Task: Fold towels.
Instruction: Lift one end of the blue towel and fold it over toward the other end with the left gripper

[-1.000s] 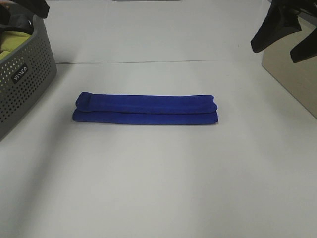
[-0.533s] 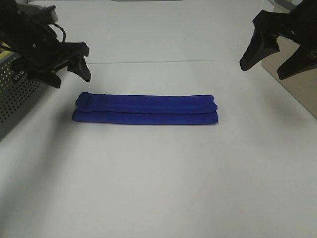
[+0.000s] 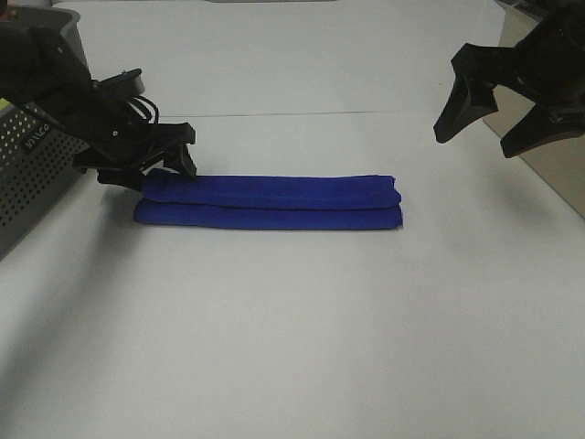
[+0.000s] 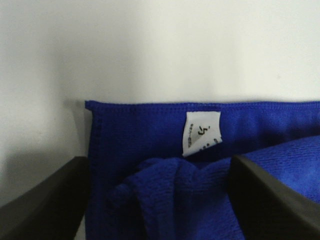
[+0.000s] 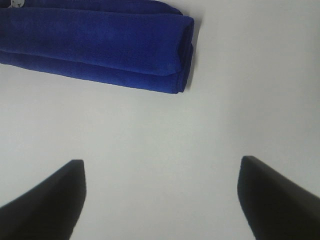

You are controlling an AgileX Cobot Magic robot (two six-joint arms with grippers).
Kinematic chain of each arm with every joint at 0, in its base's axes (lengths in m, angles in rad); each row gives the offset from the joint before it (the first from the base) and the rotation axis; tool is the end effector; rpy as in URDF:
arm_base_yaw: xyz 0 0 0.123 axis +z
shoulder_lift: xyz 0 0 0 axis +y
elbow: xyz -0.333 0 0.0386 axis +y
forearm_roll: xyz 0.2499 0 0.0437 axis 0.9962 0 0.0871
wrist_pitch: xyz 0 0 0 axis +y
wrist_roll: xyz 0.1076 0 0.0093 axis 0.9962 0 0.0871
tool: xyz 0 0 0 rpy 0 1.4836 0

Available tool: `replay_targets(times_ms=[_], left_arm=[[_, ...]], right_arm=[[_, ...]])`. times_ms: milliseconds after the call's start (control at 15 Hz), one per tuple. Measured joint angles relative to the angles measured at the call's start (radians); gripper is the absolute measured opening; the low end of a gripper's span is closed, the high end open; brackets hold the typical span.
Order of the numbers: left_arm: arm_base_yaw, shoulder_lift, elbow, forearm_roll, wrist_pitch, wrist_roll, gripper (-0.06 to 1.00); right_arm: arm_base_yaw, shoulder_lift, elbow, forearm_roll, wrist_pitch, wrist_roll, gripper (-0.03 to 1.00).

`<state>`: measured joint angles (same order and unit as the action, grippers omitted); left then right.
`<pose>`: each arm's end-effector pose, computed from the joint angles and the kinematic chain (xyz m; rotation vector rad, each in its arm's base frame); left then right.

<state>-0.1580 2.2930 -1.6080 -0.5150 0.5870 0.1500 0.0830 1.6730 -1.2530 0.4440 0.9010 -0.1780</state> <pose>0.5041 -0.1102 0.1294 -0.0939 2.7215 -0.5069 0.3524 0.0658 0.2941 -0.0574 2.7443 0.5252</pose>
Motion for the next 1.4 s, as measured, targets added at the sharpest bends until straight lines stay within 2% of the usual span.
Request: replay_targets(times_ms=[267,467,733,867,1000,1133,1267,1400], left_arm=[[0.0,0.022,-0.018,0.03,0.023,0.0,0.73],[0.0,0.006,-0.029,0.094,0.059,-0.002,0.73],[0.0,-0.004,-0.037,0.154,0.099,-0.069,0.73],[0.0,0.014,-0.038,0.136,0.095,-0.075,0.73],[-0.003,0.025,-0.038,0.05,0.067,-0.046,0.73],[-0.012,0.03,-0.039,0.021,0.061,-0.018,0.72],[-0.018,0.033,-0.039,0.02,0.06,-0.012,0.64],[-0.018,0.036,-0.039,0.053,0.065,-0.033,0.47]], right_arm=[[0.0,0.001,0.0,0.0,-0.001,0.0,0.78],[0.0,0.001,0.0,0.0,-0.009,-0.001,0.78],[0.0,0.001,0.0,0.0,-0.01,-0.001,0.78],[0.0,0.001,0.0,0.0,-0.01,-0.001,0.78],[0.0,0.001,0.0,0.0,-0.014,-0.001,0.78],[0.0,0.001,0.0,0.0,-0.014,-0.001,0.78],[0.0,0.001,0.0,0.0,-0.014,-0.001,0.78],[0.0,0.001,0.0,0.001,-0.014,-0.001,0.78]])
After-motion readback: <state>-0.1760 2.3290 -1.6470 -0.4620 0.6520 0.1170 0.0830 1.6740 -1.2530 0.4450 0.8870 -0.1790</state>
